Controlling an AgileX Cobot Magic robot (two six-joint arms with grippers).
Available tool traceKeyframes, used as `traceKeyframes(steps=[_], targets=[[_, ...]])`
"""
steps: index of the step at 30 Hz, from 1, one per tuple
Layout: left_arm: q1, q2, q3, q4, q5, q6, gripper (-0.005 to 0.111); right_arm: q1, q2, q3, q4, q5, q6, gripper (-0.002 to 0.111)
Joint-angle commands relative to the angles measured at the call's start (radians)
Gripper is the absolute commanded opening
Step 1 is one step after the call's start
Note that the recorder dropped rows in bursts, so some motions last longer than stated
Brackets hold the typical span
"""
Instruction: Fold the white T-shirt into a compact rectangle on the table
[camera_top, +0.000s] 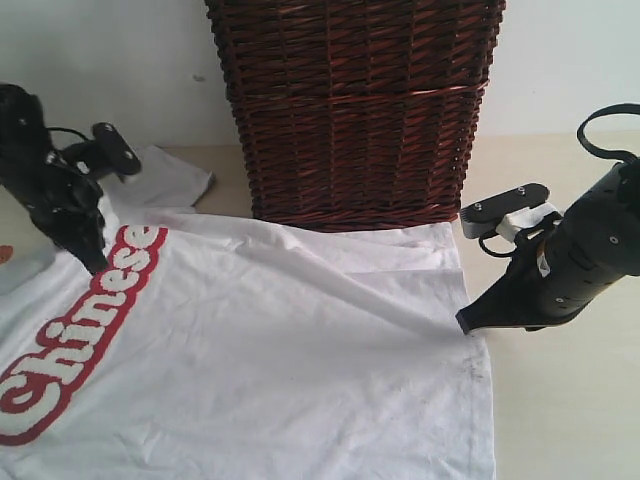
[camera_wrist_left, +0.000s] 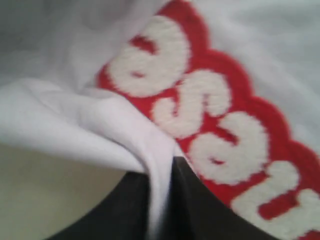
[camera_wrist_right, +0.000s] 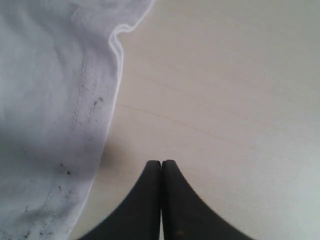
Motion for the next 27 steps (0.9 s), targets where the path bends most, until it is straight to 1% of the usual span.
traceKeyframes(steps=[1, 3, 4, 9, 13, 19, 22, 27], targets=[[-0.1, 0.035, 0.0, 0.112, 0.142, -0.102, 0.047, 0.002, -0.009, 0.003, -0.001, 0.0, -0.008, 0.0], [-0.123, 0.041, 0.0, 0.112, 0.17, -0.142, 0.063, 0.002, -0.009, 0.003, -0.001, 0.0, -0.008, 0.0], [-0.139, 0.041, 0.0, 0.101, 0.192, -0.15, 0.065, 0.002, -0.009, 0.003, -0.001, 0.0, -0.008, 0.0], [-0.203, 0.041, 0.0, 0.064, 0.255, -0.154, 0.054, 0.002, -0.009, 0.003, 0.001, 0.0, -0.008, 0.0], [-0.258, 0.041, 0.0, 0.042, 0.29, -0.156, 0.054, 0.002, -0.009, 0.003, 0.001, 0.0, -0.008, 0.0], [-0.339, 0.041, 0.0, 0.052, 0.288, -0.16, 0.054, 0.002, -0.009, 0.003, 0.001, 0.0, -0.008, 0.0], [-0.366, 0.041, 0.0, 0.06, 0.27, -0.16, 0.054, 0.002, -0.009, 0.003, 0.001, 0.0, -0.008, 0.0], [-0.37, 0.041, 0.0, 0.134, 0.251, -0.208, 0.054, 0.002, -0.009, 0.003, 0.001, 0.0, -0.008, 0.0]])
